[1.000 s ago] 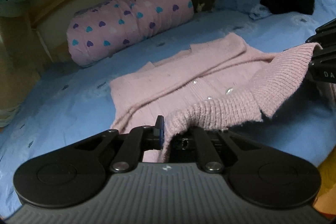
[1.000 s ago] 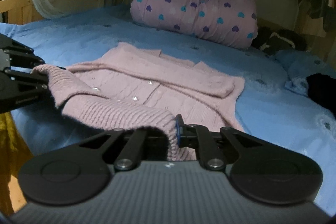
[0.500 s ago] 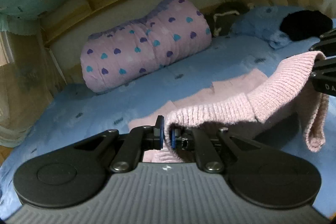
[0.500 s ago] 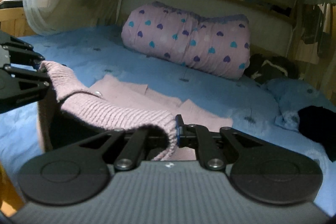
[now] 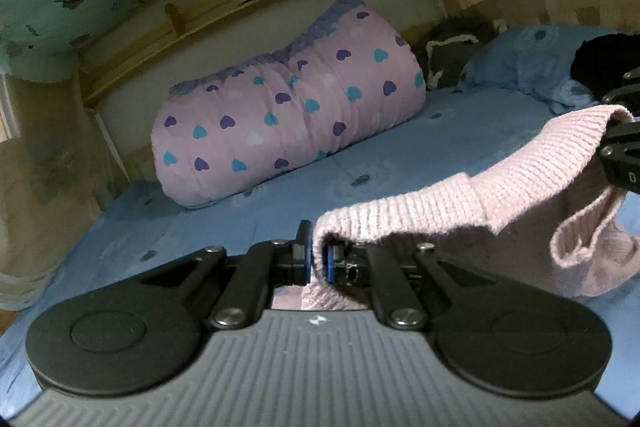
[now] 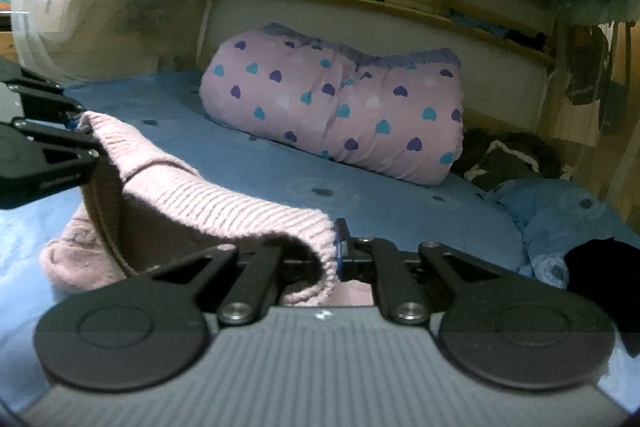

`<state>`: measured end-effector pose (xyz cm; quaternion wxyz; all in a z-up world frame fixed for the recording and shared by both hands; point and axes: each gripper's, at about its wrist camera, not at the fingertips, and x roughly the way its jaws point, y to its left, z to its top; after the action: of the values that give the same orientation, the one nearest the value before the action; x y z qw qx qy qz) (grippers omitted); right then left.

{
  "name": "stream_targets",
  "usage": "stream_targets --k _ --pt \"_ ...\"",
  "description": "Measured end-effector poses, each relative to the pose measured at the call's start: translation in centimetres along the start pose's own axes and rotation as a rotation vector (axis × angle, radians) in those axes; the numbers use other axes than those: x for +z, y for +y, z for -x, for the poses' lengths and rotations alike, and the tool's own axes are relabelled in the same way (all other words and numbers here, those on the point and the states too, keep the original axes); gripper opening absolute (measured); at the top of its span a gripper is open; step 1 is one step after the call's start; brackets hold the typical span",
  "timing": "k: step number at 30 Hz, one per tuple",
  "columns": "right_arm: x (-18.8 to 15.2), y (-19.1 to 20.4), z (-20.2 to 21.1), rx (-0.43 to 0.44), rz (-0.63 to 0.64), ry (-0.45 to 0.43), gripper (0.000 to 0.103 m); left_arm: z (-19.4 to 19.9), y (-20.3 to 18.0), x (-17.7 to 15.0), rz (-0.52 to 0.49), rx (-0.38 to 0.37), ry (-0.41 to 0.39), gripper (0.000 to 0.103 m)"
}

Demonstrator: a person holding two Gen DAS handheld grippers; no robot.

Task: Fold small clothes
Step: 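Lift the hem with both tools and fold it toward the collar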

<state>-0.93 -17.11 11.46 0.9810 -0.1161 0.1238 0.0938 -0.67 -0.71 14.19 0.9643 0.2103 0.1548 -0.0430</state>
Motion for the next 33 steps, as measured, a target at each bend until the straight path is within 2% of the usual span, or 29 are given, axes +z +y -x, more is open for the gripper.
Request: stream_targets --k 7,15,21,25,28,30,32,33 --pt "-0.8 -0.5 -6.1 -0.043 -0.001 0.031 0.008 -8.3 -0.6 -0.2 0.028 -0.013 0.062 0.009" --pt "-3.2 -1.2 -11.5 -0.046 0.0 0.125 0.008 -15.4 -2.6 -3.2 0.0 -0.025 0.181 0.009" --pt "-5.7 -0.6 -14.2 -0.039 0.014 0.219 0.008 -17.2 -3.5 -5.6 -0.009 -0.038 0.262 0.01" --pt "-6.6 -1.0 -14.8 -0.033 -0.022 0.26 0.009 -16.9 -4.6 -5.9 -0.069 -0.014 0.253 0.01" --pt "-6.5 -1.2 -14.7 -0.026 -0.047 0.269 0.011 -16.6 -4.3 -5.6 -0.03 -0.02 0.275 0.012" --pt "-6.4 -1.3 -14.7 -0.015 -0.047 0.276 0.011 -16.3 -3.6 -5.2 0.006 -0.038 0.292 0.023" --pt "-6.1 -1.5 -14.5 -0.003 -0.06 0.287 0.011 -15.9 -2.5 -4.7 0.053 -0.048 0.3 0.055" --pt "-5.9 -1.8 -14.4 0.006 -0.075 0.293 0.011 -15.5 -2.1 -4.4 0.076 -0.054 0.302 0.062"
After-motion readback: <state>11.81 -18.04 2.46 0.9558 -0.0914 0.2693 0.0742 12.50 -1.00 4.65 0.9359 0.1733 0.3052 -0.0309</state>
